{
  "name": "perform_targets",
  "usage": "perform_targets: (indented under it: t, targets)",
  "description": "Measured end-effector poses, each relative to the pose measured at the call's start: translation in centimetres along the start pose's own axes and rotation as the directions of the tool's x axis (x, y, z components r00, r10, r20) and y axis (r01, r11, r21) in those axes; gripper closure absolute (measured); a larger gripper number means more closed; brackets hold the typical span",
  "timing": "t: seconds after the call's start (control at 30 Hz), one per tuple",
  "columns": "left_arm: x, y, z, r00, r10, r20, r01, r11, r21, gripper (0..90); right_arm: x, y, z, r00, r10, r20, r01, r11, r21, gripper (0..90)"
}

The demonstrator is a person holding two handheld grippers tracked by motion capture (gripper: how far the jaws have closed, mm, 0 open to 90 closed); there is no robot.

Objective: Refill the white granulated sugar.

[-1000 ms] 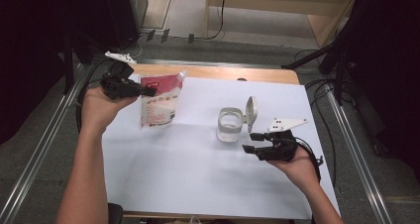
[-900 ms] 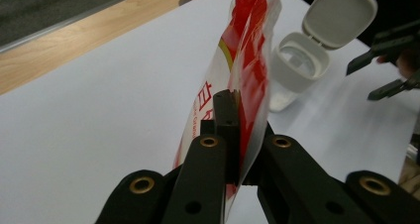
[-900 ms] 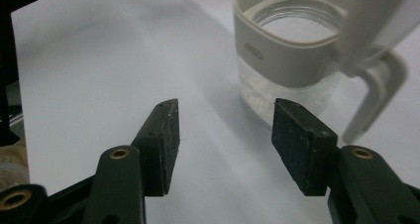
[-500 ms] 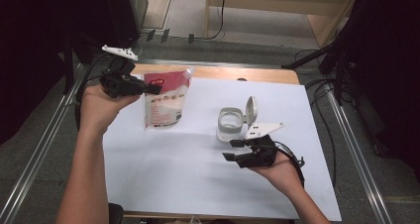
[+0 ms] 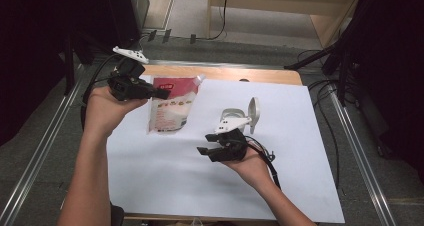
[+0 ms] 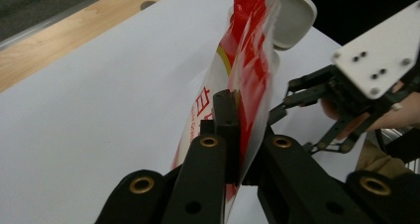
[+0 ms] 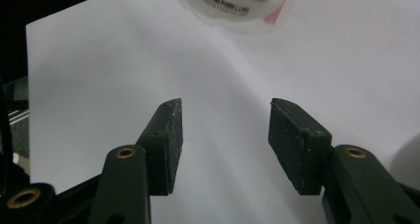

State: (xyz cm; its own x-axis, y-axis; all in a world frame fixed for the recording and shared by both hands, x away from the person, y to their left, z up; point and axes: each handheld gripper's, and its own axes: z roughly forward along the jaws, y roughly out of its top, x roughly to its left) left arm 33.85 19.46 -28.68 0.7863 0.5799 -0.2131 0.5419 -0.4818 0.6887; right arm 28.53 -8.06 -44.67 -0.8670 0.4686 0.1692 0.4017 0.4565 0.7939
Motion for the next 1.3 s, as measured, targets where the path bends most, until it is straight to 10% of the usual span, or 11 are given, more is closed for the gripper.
perform_targets:
  t: [0.4, 0.67, 1.3]
  targets:
    - [-2.6, 1.3, 0.9, 0.9966, 0.034, 0.075, -0.035, 0.9993, 0.012, 90.0, 0.2, 0.2, 5.4, 0.9950, 0.067, 0.073, -0.067, 0.998, -0.014, 47.9]
    - [-4.3, 2.0, 1.1, 0.9951, 0.070, 0.070, -0.072, 0.9969, 0.030, 90.0, -0.1, -0.2, 6.0, 0.9856, 0.112, 0.126, -0.101, 0.991, -0.089, 51.5]
    - [-3.4, 1.6, 1.5, 0.9963, -0.027, 0.081, 0.025, 0.9993, 0.028, 90.0, 0.6, -1.1, 7.2, 0.9626, 0.175, 0.206, -0.128, 0.966, -0.225, 38.9]
